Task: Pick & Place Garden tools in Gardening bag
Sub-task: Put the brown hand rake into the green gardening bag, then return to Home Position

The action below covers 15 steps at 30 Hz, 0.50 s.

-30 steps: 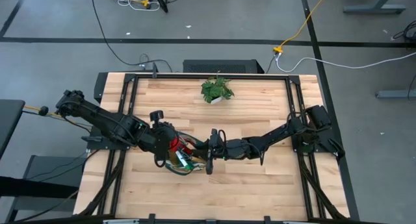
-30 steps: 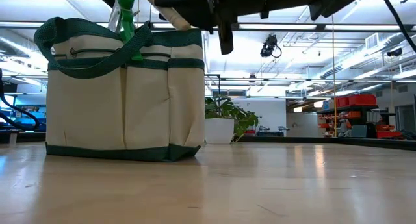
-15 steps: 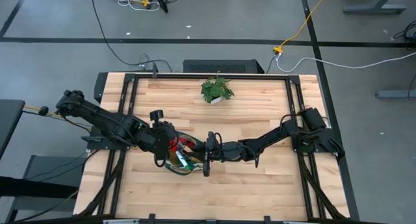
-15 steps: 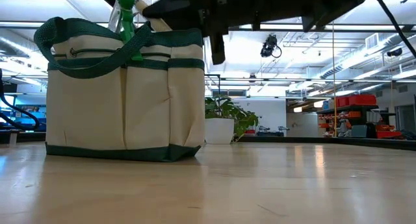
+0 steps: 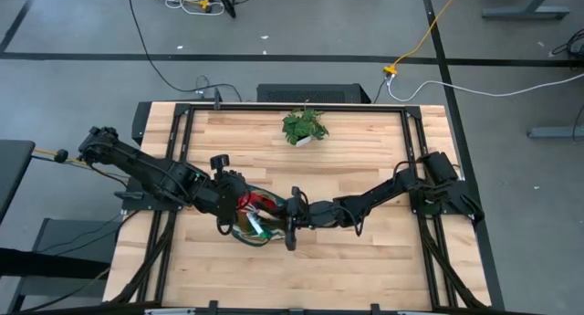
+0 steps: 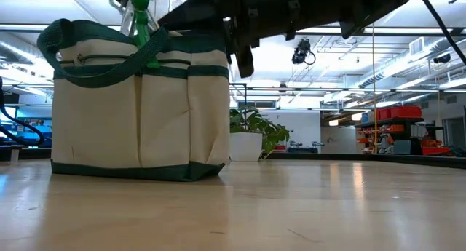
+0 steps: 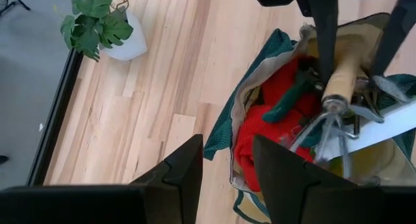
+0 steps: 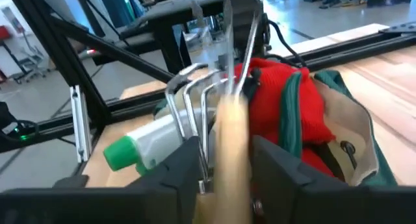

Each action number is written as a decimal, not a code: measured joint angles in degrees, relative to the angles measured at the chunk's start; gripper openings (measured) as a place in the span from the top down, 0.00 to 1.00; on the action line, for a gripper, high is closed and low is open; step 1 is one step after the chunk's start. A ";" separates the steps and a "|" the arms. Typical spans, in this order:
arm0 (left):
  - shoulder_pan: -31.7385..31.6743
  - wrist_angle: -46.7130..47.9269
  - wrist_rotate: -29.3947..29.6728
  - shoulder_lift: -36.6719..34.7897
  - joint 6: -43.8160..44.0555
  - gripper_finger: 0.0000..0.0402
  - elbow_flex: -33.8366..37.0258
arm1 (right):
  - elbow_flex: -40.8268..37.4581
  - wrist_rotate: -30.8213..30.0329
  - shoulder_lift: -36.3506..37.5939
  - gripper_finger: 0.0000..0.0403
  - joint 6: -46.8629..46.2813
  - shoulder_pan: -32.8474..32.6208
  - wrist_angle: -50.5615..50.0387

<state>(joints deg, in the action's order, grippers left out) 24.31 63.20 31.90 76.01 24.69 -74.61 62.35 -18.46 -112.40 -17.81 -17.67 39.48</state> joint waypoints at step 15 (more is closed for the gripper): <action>0.01 0.04 0.00 0.01 0.02 0.65 0.00 | 0.00 -0.06 4.37 0.66 4.92 0.00 -1.38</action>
<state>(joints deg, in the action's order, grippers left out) 24.32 63.24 31.90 76.01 24.71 -74.61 62.35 -18.52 -108.03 -12.89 -17.67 38.10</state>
